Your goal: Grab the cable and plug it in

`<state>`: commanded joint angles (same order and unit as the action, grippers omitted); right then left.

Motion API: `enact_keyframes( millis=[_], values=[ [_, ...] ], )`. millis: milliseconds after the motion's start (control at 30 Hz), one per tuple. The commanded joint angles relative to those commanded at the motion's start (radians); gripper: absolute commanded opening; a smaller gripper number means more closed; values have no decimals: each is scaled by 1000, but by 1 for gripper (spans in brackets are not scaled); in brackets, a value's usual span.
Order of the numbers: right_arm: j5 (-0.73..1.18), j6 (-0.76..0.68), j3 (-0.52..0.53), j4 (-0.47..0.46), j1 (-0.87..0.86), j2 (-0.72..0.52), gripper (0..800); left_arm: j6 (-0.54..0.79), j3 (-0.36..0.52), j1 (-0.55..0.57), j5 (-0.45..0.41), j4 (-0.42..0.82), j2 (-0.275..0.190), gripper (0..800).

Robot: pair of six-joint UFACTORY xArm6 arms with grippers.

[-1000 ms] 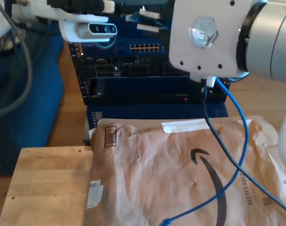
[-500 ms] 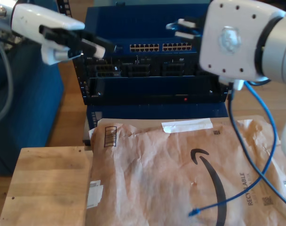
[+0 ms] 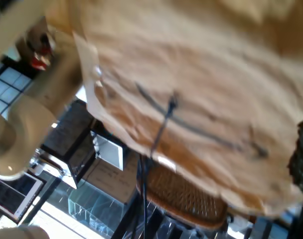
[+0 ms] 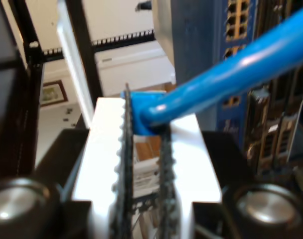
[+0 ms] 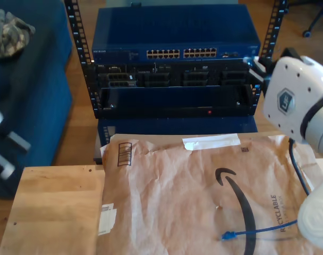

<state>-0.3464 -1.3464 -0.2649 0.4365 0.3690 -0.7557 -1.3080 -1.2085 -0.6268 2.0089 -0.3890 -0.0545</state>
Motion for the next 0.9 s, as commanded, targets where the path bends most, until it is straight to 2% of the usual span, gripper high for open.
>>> enact_keyframes(
  millis=[133, 300, 467, 600, 667, 800, 900],
  values=[
    [0, 2, -12, -37, -3, 91, 2, 94, 135, -78, -57, 97, -69, 799],
    [0, 2, -14, -35, -3, 123, 2, 242, 259, -192, -92, 210, -140, 800],
    [2, 2, -6, -34, -5, 123, 2, 457, 354, -311, -104, 347, -258, 800],
    [2, 2, 0, -32, -3, 137, 2, 632, 443, -483, -167, 407, -273, 800],
    [2, 0, 0, -31, -3, 150, 2, 692, 493, -569, -216, 423, -281, 800],
    [2, 0, 0, -31, -3, 157, 2, 772, 586, -675, -256, 480, -293, 800],
    [2, 0, 0, -29, -3, 163, 2, 806, 680, -726, -298, 497, -342, 800]
  ],
)
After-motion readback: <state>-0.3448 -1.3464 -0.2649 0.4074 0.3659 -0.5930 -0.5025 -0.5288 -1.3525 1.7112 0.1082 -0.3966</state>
